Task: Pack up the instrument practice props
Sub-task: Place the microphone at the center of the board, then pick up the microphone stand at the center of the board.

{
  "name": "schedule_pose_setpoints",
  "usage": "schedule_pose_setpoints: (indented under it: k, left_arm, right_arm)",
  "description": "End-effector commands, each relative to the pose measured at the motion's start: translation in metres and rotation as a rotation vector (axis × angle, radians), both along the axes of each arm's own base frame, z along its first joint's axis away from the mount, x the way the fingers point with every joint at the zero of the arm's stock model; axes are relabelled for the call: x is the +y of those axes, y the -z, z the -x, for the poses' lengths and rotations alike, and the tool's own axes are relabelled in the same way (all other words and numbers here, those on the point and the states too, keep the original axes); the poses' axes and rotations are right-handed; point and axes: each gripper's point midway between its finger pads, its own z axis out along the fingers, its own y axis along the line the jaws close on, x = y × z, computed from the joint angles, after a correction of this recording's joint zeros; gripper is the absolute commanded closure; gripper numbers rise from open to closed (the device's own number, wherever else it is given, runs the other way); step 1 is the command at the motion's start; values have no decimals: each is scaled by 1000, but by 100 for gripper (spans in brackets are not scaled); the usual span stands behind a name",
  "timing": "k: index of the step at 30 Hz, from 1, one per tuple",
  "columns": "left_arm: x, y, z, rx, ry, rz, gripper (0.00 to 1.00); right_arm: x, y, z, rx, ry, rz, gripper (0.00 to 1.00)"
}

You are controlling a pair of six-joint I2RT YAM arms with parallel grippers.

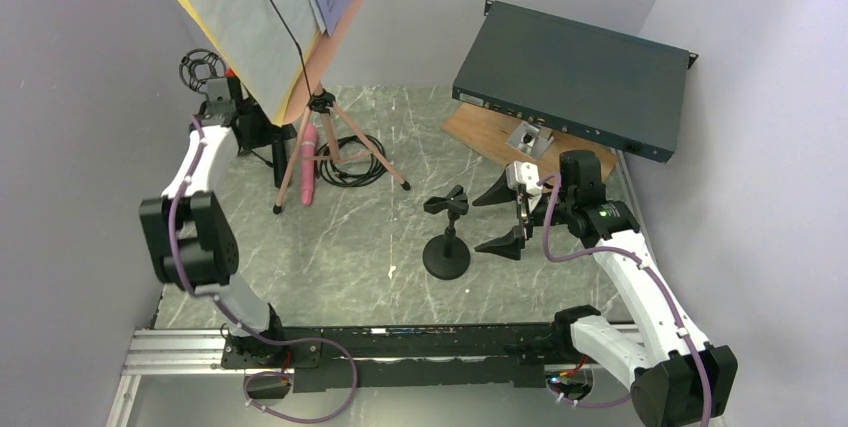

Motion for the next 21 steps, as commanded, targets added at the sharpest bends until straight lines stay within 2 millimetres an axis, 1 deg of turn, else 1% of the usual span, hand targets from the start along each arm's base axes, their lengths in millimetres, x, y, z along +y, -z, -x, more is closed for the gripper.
schedule_pose_setpoints:
  k: [1, 2, 4, 5, 7, 13, 16, 20, 21]
  left_arm:
    - [2, -67, 18, -232, -39, 35, 5]
    - [4, -71, 26, -250, -69, 49, 1]
    - [11, -74, 45, -272, -123, 62, 0]
    - [16, -78, 54, -287, -163, 62, 1]
    - [18, -83, 72, -308, -193, 61, 1]
    - [4, -96, 119, -366, -159, 69, 0]
    - [-16, -100, 139, -376, -89, 122, 1]
    - [-53, -102, 164, -394, 60, 253, 1]
    - [-66, -104, 172, -403, 116, 298, 1]
  right_arm:
    - [1, -6, 3, -45, -30, -27, 1]
    - [1, -5, 3, -45, -30, -27, 1]
    - [1, -5, 3, -50, -31, -26, 1]
    - [1, -4, 4, -51, -31, -25, 1]
    - [0, -3, 3, -53, -30, -24, 1]
    - [-1, -2, 2, -58, -24, -22, 1]
    - [-2, -1, 1, -59, -22, -21, 1]
    - [-3, 2, -1, -67, -14, -15, 1]
    - [-3, 2, -1, -68, -12, -14, 1]
